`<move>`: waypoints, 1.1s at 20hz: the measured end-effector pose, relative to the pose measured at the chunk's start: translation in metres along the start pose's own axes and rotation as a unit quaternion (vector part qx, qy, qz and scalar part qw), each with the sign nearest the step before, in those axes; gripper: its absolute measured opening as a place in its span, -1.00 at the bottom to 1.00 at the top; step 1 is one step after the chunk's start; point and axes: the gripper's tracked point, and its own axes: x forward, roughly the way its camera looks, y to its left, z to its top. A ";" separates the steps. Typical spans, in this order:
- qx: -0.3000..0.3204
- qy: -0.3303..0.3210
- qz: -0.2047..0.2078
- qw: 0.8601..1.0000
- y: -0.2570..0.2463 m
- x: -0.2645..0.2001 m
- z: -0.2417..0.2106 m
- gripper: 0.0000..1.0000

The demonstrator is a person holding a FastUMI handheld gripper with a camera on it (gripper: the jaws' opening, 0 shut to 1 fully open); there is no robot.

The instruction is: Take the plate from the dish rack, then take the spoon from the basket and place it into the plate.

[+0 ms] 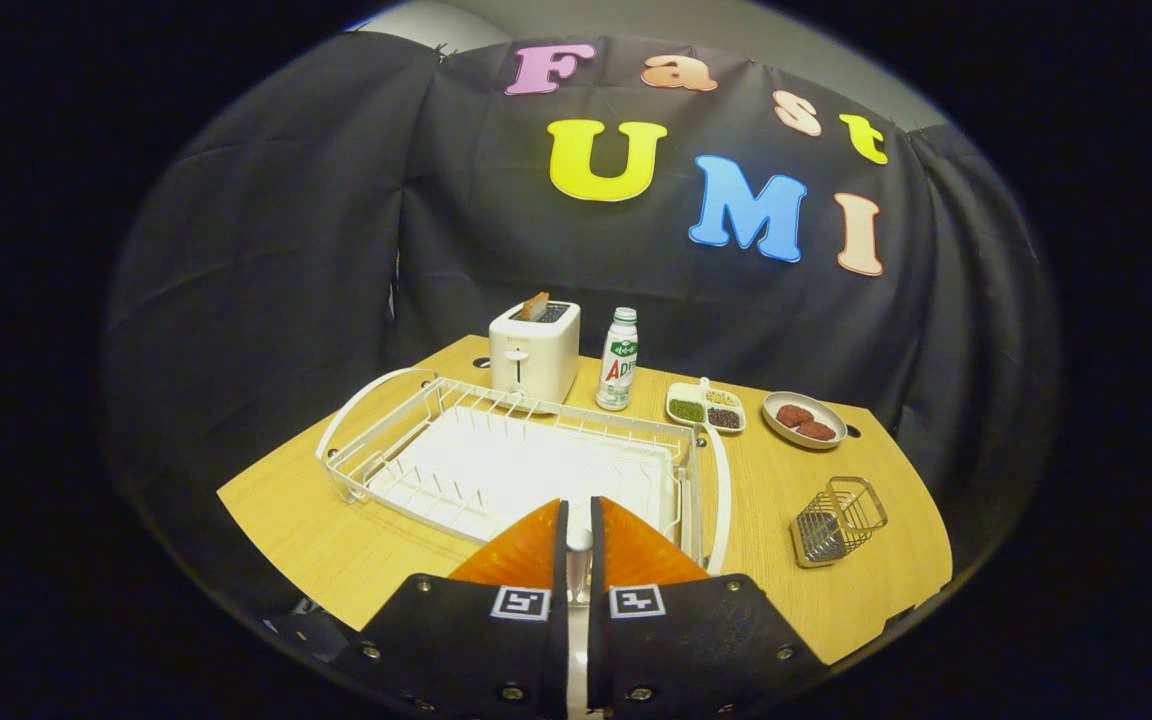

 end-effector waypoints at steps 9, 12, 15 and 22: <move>-0.010 0.021 0.012 1.000 0.012 -0.036 -0.030 -0.84; -0.014 0.033 0.018 0.999 0.014 -0.047 -0.045 -0.84; -0.009 0.054 0.029 0.998 0.019 -0.053 -0.061 -0.73; -0.006 0.037 0.037 0.999 0.014 -0.057 -0.052 0.93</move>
